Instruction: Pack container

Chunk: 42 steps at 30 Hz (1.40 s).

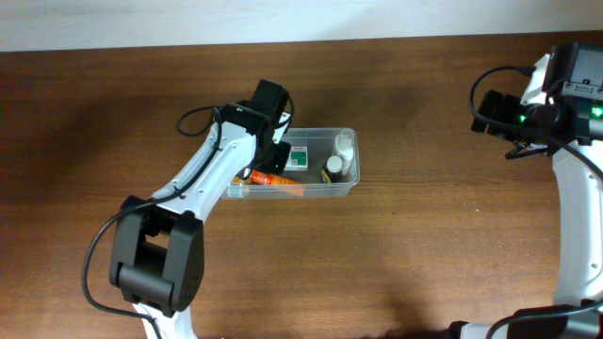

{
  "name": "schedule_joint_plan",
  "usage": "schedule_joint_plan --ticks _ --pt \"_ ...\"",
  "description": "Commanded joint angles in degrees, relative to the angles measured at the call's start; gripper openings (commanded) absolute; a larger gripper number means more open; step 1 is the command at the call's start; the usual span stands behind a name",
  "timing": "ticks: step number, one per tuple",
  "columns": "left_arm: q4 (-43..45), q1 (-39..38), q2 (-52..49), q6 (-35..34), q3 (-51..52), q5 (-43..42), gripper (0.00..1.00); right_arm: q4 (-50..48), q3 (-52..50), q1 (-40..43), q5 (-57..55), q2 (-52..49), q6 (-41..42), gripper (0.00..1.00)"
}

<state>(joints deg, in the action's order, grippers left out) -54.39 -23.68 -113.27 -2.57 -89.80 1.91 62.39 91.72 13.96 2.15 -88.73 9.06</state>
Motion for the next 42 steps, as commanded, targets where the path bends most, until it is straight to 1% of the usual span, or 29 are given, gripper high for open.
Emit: schedule_joint_plan --ticks 1,2,3,4,5,6,7,8,9,12,16,20,26,28,29,33,36,39,42 --pt "-1.81 -0.33 -0.39 0.94 -3.19 -0.66 0.09 -0.17 0.22 0.33 -0.50 0.02 0.44 0.98" --pt "-2.38 -0.33 0.20 0.92 -3.96 -0.66 0.10 -0.17 0.22 0.33 -0.50 0.02 0.46 0.98" --pt "-3.02 -0.33 0.92 0.92 -4.81 -0.66 0.12 -0.17 0.22 0.33 -0.50 0.02 0.46 0.98" --pt "-3.54 -0.35 1.75 0.92 -5.55 -0.66 0.18 -0.17 0.22 0.33 -0.50 0.02 0.46 0.98" --pt "-4.09 -0.35 2.95 0.92 -6.36 -0.66 0.27 -0.17 0.22 0.33 -0.50 0.02 0.46 0.98" --pt "-4.50 -0.35 4.42 0.94 -6.99 -0.63 0.40 -0.17 0.22 0.33 -0.50 0.02 0.44 0.98" --pt "-4.79 -0.35 5.99 0.94 -7.37 -0.59 0.58 -0.17 0.22 0.33 -0.50 0.02 0.46 0.98" --pt "-4.92 -0.35 7.96 0.92 -7.54 -0.50 0.77 -0.17 0.22 0.33 -0.50 0.02 0.44 0.98" --pt "-5.14 -0.35 10.10 0.92 -7.54 -0.44 0.99 -0.17 0.22 0.33 -0.50 0.02 0.44 0.98" --pt "-6.71 -0.33 16.48 0.87 -7.54 -0.15 0.99 -0.17 0.22 0.33 -0.50 0.02 0.44 0.98" --pt "-11.10 -0.33 25.79 0.90 -7.54 2.49 0.99 -0.17 0.22 0.33 -0.50 0.02 0.46 0.98" --pt "-14.73 -0.33 33.86 0.90 -7.54 2.40 0.99 -0.17 0.22 0.33 -0.50 0.02 0.44 0.98" --pt "-16.28 -0.33 42.32 0.92 -7.54 2.43 0.99 -0.17 0.22 0.33 -0.50 0.02 0.46 0.98" --pt "-18.71 -0.33 44.48 0.92 -7.54 2.40 0.99 -0.17 0.22 0.33 -0.50 0.02 0.44 0.98" --pt "-21.88 -0.33 46.29 0.90 -7.54 2.38 0.99 -0.17 0.22 0.33 -0.50 0.02 0.46 0.98" --pt "-27.58 -0.33 48.70 0.90 -7.54 2.40 0.99 -0.17 0.22 0.33 -0.50 0.02 0.46 0.98" --pt "-29.92 -0.33 49.35 0.87 -7.50 2.38 0.99 -0.17 0.22 0.33 -0.50 0.02 0.46 0.98" --pt "-30.47 -0.35 49.24 0.90 -6.51 2.40 0.99 -0.17 0.22 0.33 -0.50 0.02 0.46 0.98" --pt "-28.89 0.28 49.86 0.94 -3.41 2.54 0.99 -0.17 0.22 0.33 -0.50 0.02 0.44 0.98"
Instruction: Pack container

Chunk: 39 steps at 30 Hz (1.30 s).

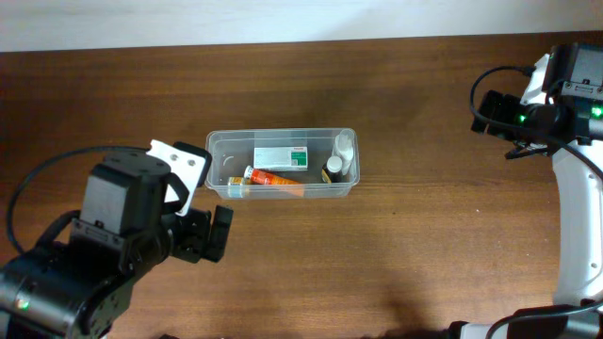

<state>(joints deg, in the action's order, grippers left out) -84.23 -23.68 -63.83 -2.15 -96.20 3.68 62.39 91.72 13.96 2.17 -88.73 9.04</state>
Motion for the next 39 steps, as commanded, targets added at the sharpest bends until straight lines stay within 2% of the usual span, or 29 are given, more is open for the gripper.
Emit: schedule_joint_plan --ticks 1,7,15,21,32,39 --pt "2.82 1.09 1.42 0.52 4.94 0.81 0.99 -0.17 0.22 0.33 -0.52 0.02 0.46 0.98" --pt "20.39 7.37 10.58 0.52 19.21 -1.09 0.99 -0.17 0.22 0.33 -0.52 0.02 0.48 0.98" --pt "49.37 17.38 28.61 0.50 45.42 -9.31 0.99 -0.17 0.22 0.33 -0.52 0.02 0.48 0.98" --pt "67.04 21.24 41.81 0.52 62.55 -12.50 0.99 -0.17 0.22 0.33 -0.52 0.02 0.48 0.98" --pt "88.52 21.70 49.59 3.76 81.46 -12.33 0.99 -0.17 0.22 0.33 -0.50 0.02 0.48 0.98" --pt "98.38 22.14 52.35 4.66 91.27 -12.46 0.99 -0.17 0.22 0.33 -0.50 0.02 0.48 0.98"
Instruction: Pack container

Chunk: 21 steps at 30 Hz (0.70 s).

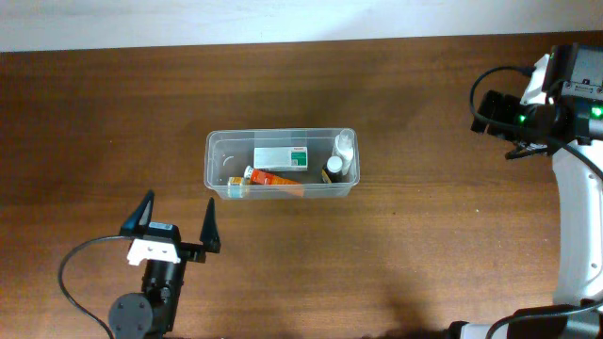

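A clear plastic container [213, 155] sits on the wooden table, a little left of the middle. Inside it lie a white and green box [281, 156], an orange tube [273, 178] and two small bottles [340, 156] at its right end. My left gripper [175, 219] hangs open over bare table below and left of the container, holding nothing. The right arm [537, 108] is folded at the far right edge; its fingers do not show.
Dark wooden table [424, 245] all around the container. A pale wall strip runs along the far edge. The right arm's white links stand along the right border of the view.
The left arm has drawn back toward the near left corner, and its open gripper now sits lower and farther from the container. The container and the right arm have not moved.
At first my left gripper reached into the left end of the container over the orange tube. Later it was out of the container, at its lower left. Now it is farther back, open and empty, with the contents lying in the container.
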{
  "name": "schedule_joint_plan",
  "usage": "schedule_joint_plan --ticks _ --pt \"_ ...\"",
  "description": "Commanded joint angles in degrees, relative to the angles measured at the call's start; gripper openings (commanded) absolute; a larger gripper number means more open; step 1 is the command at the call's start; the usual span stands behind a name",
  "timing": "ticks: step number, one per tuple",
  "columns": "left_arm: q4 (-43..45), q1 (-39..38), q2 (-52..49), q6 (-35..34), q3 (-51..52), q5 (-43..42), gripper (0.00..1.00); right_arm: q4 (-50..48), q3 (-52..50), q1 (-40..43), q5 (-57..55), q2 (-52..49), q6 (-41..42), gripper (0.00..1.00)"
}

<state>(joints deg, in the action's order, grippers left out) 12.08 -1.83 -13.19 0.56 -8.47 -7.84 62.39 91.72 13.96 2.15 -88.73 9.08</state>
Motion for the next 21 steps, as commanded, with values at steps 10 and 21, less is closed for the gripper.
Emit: schedule_joint_plan --ticks 10,21 --pt "-0.59 1.53 8.98 3.43 7.96 -0.98 0.99 -0.17 0.22 0.33 -0.50 0.02 0.42 0.98" --pt "-16.13 1.53 12.90 3.43 7.96 -0.46 0.99 -0.17 0.22 0.33 -0.50 0.02 0.42 0.98"
